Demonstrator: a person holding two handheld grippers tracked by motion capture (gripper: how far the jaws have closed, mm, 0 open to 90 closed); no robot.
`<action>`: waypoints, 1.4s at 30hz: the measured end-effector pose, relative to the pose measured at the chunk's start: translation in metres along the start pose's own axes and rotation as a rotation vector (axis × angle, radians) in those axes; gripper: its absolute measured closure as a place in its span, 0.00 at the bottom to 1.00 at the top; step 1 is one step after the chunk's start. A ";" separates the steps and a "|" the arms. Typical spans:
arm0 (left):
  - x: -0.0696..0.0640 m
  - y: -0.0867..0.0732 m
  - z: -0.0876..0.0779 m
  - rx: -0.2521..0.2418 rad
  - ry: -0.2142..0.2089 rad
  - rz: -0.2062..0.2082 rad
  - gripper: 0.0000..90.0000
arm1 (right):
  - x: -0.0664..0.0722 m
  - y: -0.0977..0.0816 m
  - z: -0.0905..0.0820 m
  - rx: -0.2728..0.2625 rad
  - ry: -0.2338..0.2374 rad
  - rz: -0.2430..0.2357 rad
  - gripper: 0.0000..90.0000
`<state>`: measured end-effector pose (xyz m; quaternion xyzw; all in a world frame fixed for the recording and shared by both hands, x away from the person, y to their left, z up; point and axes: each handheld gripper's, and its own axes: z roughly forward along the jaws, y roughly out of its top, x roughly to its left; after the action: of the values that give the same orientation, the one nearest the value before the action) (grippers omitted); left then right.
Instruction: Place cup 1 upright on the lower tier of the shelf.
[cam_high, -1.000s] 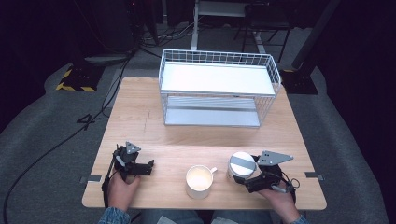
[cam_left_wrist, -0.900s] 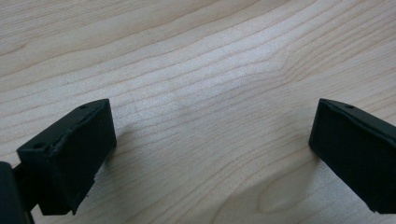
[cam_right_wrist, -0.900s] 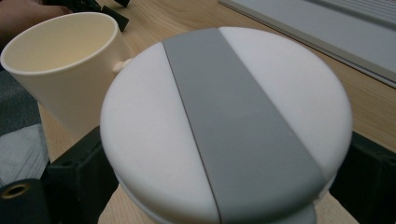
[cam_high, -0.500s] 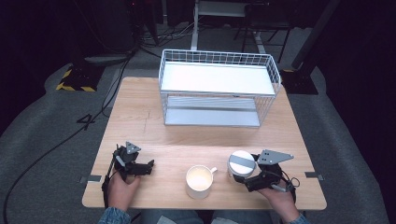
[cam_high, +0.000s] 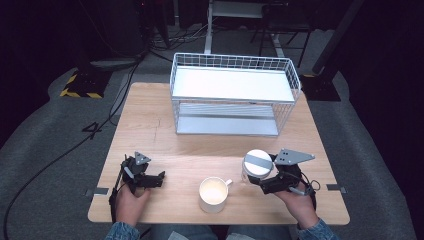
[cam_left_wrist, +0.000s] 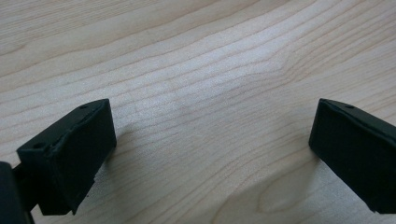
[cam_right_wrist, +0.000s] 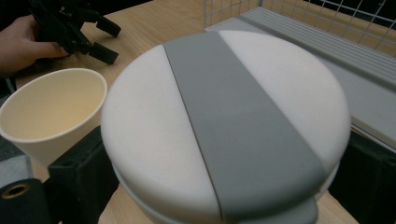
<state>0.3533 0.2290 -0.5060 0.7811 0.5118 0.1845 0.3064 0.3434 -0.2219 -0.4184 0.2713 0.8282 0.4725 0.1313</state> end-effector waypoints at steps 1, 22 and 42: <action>0.000 0.000 0.000 0.000 0.000 0.000 0.01 | -0.003 0.005 0.000 -0.003 -0.008 -0.001 0.08; 0.000 0.000 0.000 0.000 0.000 0.000 0.01 | -0.026 0.047 0.017 -0.019 -0.091 0.027 0.08; 0.000 0.000 0.000 0.000 0.000 0.000 0.01 | -0.058 0.070 0.056 -0.001 -0.223 0.131 0.08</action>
<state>0.3533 0.2290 -0.5060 0.7810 0.5119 0.1843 0.3066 0.4401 -0.1866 -0.3904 0.3757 0.7888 0.4472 0.1915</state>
